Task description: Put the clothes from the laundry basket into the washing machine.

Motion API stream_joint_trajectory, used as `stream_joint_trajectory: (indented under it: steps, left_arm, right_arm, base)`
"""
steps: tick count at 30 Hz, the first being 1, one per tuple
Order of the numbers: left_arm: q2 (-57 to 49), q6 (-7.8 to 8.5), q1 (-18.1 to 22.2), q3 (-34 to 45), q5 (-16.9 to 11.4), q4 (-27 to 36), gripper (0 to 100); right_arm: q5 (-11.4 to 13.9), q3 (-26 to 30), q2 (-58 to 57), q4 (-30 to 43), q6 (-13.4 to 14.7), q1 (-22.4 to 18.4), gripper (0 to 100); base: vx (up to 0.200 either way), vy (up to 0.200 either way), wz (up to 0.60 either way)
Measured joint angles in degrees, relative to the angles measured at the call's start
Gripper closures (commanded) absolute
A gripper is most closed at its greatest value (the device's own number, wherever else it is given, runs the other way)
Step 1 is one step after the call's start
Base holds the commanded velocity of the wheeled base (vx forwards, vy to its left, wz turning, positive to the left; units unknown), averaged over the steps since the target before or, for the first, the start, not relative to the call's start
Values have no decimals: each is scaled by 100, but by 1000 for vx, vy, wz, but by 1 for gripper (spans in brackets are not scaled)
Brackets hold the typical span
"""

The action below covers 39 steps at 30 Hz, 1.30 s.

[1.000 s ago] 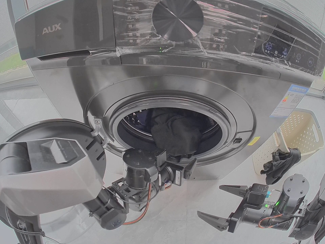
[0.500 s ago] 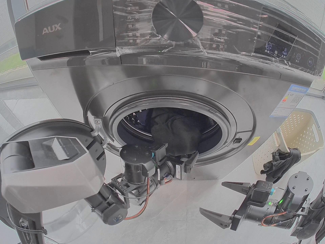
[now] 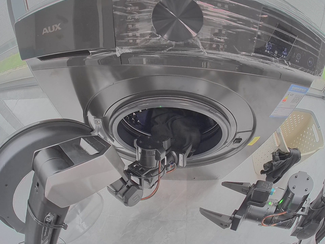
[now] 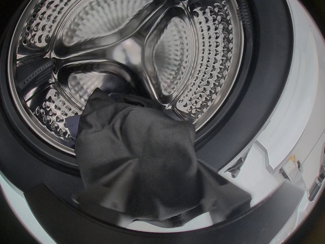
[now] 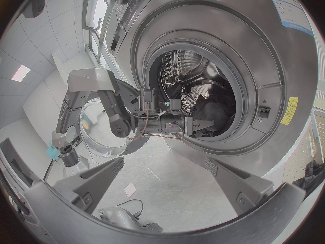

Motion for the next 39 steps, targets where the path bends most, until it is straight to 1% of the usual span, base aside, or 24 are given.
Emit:
stream_joint_trajectory:
  steps: [7,11,16,22,27,31,34,39]
  left_arm:
    - [304,-4,154,-529,-11,128,100]
    - [391,-20,240,-885,33,133,100]
    - [553,-24,391,-1640,260,123,100]
    - [934,-13,617,-2922,644,134,100]
    - [1207,-9,756,-3584,778,308,100]
    - [1329,-15,816,-3928,868,536,100]
    - [1384,-15,811,-4017,950,796,100]
    - [1456,-37,775,-4179,962,1012,100]
  right_arm:
    - [11,0,0,0,-4,0,0]
    - [9,0,2,0,-4,7,0]
    - [6,0,2,-2,-6,7,0]
    - [6,0,9,-2,-6,13,0]
    - [9,0,15,-2,-4,18,0]
    - [13,0,28,0,0,18,0]
    - [17,0,39,-2,0,18,0]
    - [20,0,50,0,2,18,0]
  base:
    - [0,0,0]
    - [0,0,0]
    - [0,0,0]
    - [0,0,0]
    - [0,0,0]
    - [0,0,0]
    - [0,0,0]
    - [0,0,0]
